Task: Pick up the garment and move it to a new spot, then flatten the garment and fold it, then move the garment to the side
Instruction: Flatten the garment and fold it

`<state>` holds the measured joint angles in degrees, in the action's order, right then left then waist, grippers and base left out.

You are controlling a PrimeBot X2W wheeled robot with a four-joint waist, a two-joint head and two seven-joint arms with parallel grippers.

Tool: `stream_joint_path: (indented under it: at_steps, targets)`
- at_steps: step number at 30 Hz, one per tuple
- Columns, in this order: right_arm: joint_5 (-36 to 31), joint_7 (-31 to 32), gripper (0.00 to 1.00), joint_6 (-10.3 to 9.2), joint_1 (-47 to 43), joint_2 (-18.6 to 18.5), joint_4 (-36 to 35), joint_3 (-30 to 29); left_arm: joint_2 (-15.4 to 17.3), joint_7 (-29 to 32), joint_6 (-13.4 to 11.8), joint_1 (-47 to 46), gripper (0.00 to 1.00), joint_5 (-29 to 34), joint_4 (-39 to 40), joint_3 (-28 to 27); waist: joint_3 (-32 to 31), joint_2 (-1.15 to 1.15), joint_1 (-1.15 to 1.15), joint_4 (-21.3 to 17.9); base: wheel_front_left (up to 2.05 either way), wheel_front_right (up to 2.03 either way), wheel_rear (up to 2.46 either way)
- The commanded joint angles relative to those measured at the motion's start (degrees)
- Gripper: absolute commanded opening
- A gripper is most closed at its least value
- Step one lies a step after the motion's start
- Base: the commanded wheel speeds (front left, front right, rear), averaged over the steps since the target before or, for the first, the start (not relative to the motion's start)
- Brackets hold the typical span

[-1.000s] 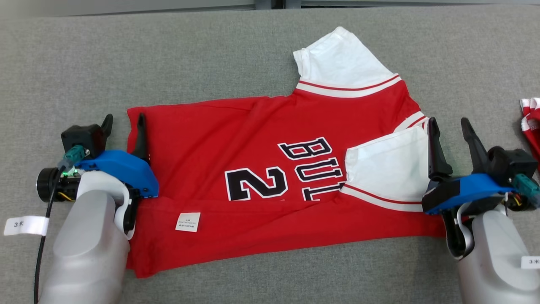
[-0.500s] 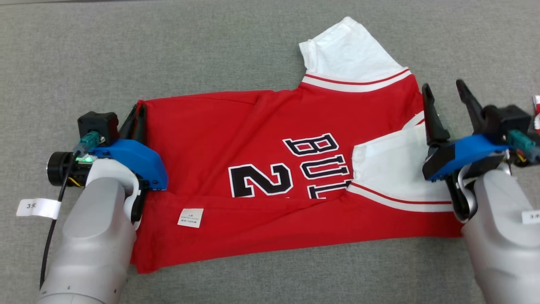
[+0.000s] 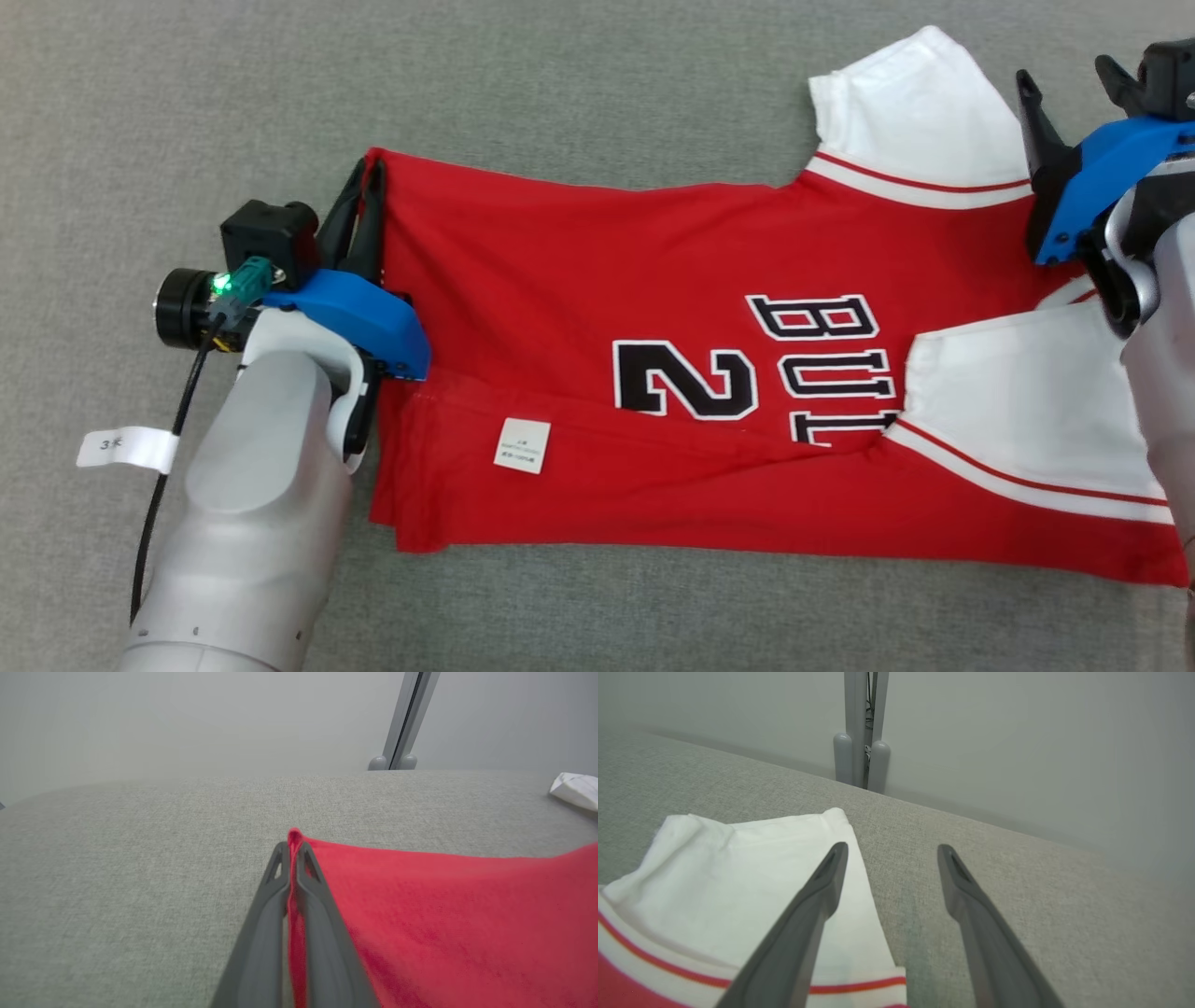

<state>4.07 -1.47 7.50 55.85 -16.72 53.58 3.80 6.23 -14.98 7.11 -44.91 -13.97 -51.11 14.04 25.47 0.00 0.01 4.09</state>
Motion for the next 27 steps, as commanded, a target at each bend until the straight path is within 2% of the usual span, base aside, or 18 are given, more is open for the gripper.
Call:
stream_joint_path:
  at_steps: [1,9,18,19,20,21,24,27]
  targets:
    - [0.1,1.1,1.0,-0.01,2.0,-0.7,1.2,0.2,-0.3,-0.2,0.0,0.5,0.0,0.4,1.2,0.4,2.0,0.0,-0.01,2.6,0.0,0.0,0.0]
    - [0.2,5.5,1.0,-0.02,9.2,-3.8,6.4,-0.5,-2.1,-0.3,0.2,1.8,0.0,0.3,5.5,1.8,5.1,0.0,-0.01,7.7,0.0,0.0,0.0]
    - [-0.6,8.2,1.0,-0.01,11.8,-2.6,11.4,-1.2,-2.9,-0.2,0.2,2.2,0.0,-0.1,7.0,3.0,6.9,0.0,-0.01,9.4,0.0,0.0,0.0]
    - [-0.6,8.3,0.87,0.0,11.8,-2.4,11.8,-1.1,-2.9,-0.2,0.2,2.2,0.0,-0.2,7.0,3.1,6.9,0.0,-0.01,9.4,0.0,0.0,0.0]
    - [-0.6,8.3,0.4,0.01,11.9,-2.2,12.2,-1.1,-3.0,-0.2,0.2,2.1,0.0,-0.2,7.0,3.1,6.9,0.0,-0.01,9.4,0.0,0.0,0.0]
    - [-0.6,8.2,0.0,0.0,11.9,-2.0,12.4,-1.1,-3.1,-0.2,0.2,2.0,0.0,-0.3,7.0,3.2,6.9,0.0,-0.01,9.3,0.0,0.0,0.0]
    - [-0.7,4.7,0.0,-0.04,12.6,-3.1,11.3,-1.9,-3.1,-0.2,0.1,1.6,0.0,-0.3,7.3,2.8,6.8,0.0,-0.01,8.9,0.0,0.0,0.0]
    - [-2.1,-1.6,0.0,-0.03,13.4,-3.9,9.6,-3.9,-3.0,-0.2,-0.3,1.6,0.0,-0.4,8.6,1.7,6.4,0.0,-0.01,8.3,0.0,0.0,0.0]
